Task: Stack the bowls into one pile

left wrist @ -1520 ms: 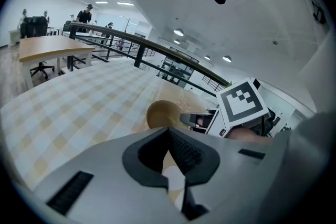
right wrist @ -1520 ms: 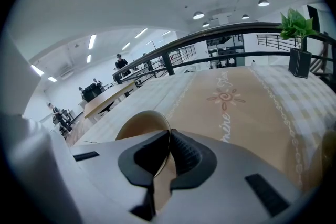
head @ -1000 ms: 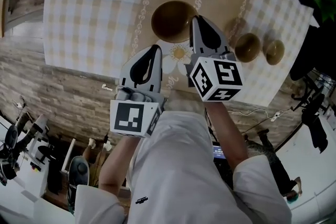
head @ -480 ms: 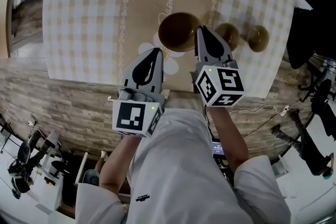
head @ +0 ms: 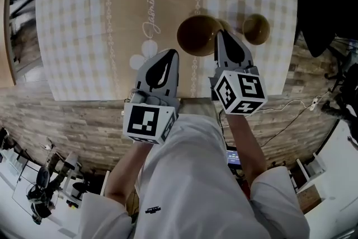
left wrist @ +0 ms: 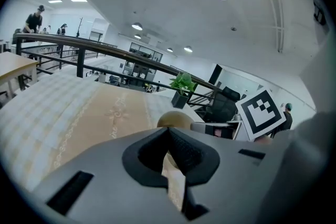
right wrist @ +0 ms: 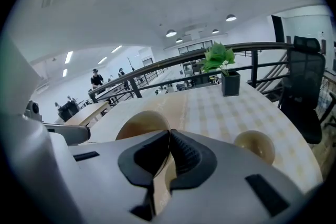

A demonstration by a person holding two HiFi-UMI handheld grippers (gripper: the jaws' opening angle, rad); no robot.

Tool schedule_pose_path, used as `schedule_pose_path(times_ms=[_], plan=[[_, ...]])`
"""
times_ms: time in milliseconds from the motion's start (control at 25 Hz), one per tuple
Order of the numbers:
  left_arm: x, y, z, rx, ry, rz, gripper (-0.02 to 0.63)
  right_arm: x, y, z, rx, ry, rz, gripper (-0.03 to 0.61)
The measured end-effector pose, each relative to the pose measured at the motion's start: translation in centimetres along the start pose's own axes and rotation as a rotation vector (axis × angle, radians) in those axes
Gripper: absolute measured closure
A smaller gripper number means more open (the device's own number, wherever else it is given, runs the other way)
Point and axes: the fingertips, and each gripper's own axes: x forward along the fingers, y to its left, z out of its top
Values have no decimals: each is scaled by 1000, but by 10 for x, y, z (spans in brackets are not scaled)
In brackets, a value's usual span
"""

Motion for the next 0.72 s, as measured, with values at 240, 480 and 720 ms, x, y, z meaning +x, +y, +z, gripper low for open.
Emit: schedule_pose_path(times_ms=[240,480,720], plan=[[36,-41,0,35,31,-64,592,-15,-57,8,42,-26,-76,535],[73,-77,-9,62,77,-134,592,-30,-115,5,91,-40,-166,535],[106,-99,-19,76,112,-170,592,-36,-171,-6,138,-41,-257,535]])
